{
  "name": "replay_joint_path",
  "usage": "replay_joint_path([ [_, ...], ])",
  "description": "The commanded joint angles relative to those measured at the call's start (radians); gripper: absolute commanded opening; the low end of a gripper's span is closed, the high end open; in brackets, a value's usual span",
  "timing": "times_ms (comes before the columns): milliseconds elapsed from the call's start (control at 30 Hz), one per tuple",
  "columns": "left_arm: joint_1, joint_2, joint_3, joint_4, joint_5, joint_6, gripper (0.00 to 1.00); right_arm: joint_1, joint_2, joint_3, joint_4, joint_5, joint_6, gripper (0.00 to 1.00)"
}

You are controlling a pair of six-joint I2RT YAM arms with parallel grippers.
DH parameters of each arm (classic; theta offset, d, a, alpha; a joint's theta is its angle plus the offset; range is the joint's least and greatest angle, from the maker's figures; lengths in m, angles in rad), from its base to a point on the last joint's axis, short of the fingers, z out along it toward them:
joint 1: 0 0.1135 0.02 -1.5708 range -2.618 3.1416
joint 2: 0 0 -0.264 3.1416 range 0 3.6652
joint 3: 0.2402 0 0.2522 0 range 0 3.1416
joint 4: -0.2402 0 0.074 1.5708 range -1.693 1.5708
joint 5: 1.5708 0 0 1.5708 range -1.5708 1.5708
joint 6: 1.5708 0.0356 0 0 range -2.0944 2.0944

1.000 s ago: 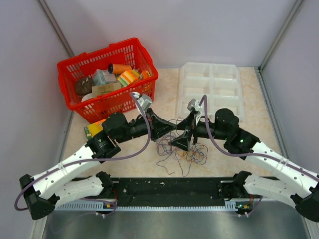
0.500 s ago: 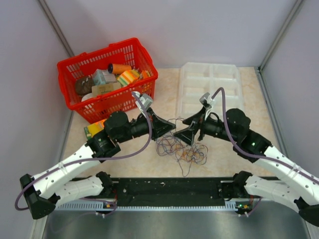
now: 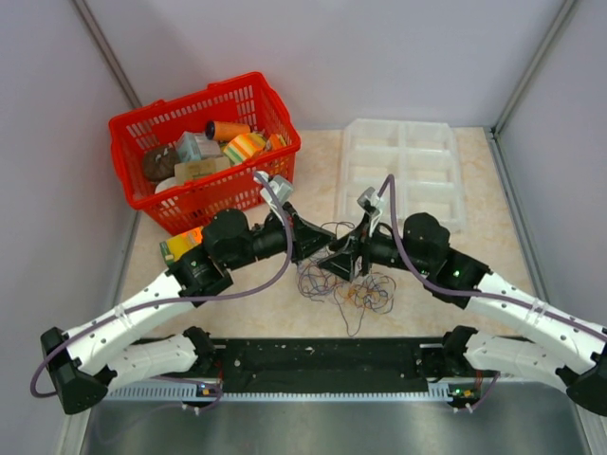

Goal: Untangle the cables

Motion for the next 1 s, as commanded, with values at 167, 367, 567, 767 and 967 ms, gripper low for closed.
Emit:
replay_joint_path([
  [167, 0.003, 0.034, 0.065, 0.039, -0.067, -0.082, 0.00, 0.020, -0.030, -0.059, 0.124, 0.116, 0.056, 0.22],
  [367, 0.006, -0.003, 0.099, -0.068, -0.123, -0.004, 0.49, -0.040, -0.040, 0.059, -0.061, 0.323, 0.072, 0.00],
  [567, 0.006, -0.173, -0.004, -0.088, -0.232, 0.038, 0.72, -0.486, -0.016, 0.274, -0.209, 0.078, 0.052, 0.00],
  [767, 0.011, -0.237, -0.093, -0.139, -0.245, -0.037, 0.71, -0.719, 0.133, 0.484, -0.235, -0.062, 0.078, 0.00],
  [967, 0.011, -0.247, -0.231, -0.031, -0.167, -0.128, 0.72, -0.796, 0.240, 0.625, -0.240, -0.072, 0.072, 0.00],
])
